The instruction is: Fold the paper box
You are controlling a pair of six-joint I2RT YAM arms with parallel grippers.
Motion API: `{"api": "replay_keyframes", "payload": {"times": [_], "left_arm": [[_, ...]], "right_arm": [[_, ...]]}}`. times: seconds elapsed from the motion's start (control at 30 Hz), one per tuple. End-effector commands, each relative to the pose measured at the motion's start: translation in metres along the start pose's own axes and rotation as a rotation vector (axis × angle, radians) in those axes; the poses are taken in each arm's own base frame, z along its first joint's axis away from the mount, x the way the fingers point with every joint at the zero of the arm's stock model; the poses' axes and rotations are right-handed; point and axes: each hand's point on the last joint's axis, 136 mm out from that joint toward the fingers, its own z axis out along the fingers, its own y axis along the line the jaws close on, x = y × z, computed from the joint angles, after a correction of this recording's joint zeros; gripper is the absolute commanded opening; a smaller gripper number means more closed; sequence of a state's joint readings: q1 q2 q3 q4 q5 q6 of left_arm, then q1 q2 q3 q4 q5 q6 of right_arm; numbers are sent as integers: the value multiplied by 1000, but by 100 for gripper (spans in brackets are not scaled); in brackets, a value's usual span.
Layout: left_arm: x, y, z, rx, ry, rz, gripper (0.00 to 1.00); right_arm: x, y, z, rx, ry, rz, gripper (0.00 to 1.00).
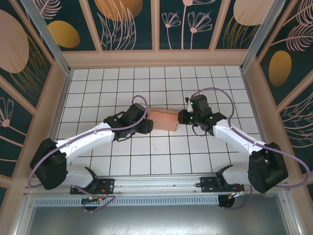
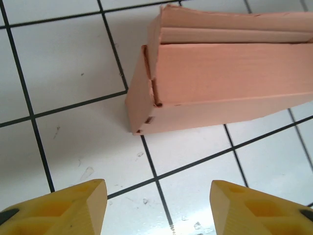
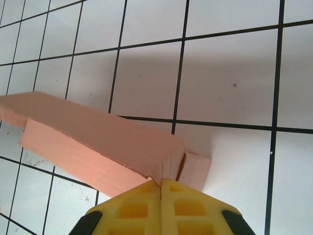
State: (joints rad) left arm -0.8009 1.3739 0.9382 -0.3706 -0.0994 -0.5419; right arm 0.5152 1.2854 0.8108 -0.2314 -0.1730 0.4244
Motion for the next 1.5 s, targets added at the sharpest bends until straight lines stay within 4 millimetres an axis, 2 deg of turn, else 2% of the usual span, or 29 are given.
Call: {"api": "replay_keyframes", "payload": {"times": [0.0,0.13,0.3,0.43,0.7,0.77,0.8,0.83,0.97,1.07,1.23,1.4,1.47], "left_arm": [[-3,-5,-12,33,-25,20,56],[-5,5,-15,-22,-42,36,55],[-20,25,-22,-99,-106,30,52],[-32,33,-26,-101,-127,-5,45],[-53,25,-24,-58,-124,-45,44],[-61,26,-20,-66,-140,-92,47],[-66,27,-19,-71,-149,-119,57],[-71,26,-17,-74,-160,-143,60],[-84,19,-6,-60,-160,-184,62],[-86,15,4,-58,-141,-195,62],[-83,15,17,-67,-111,-210,53],[-71,21,26,-92,-77,-216,44],[-64,25,29,-104,-63,-219,40]], "right_arm": [[5,-5,1,35,28,4,0],[5,-4,2,30,31,1,0],[3,-2,0,27,31,-4,0],[2,-2,0,26,34,-7,0],[1,1,2,16,40,-16,0],[2,2,2,11,41,-22,0],[2,2,3,10,38,-25,0],[2,2,3,8,36,-31,0],[2,4,2,-15,-10,-62,0],[1,7,1,-31,-47,-77,0],[1,1,2,3,-53,-107,0],[3,-1,4,13,-48,-111,0],[6,4,4,1,-41,-126,0]]}}
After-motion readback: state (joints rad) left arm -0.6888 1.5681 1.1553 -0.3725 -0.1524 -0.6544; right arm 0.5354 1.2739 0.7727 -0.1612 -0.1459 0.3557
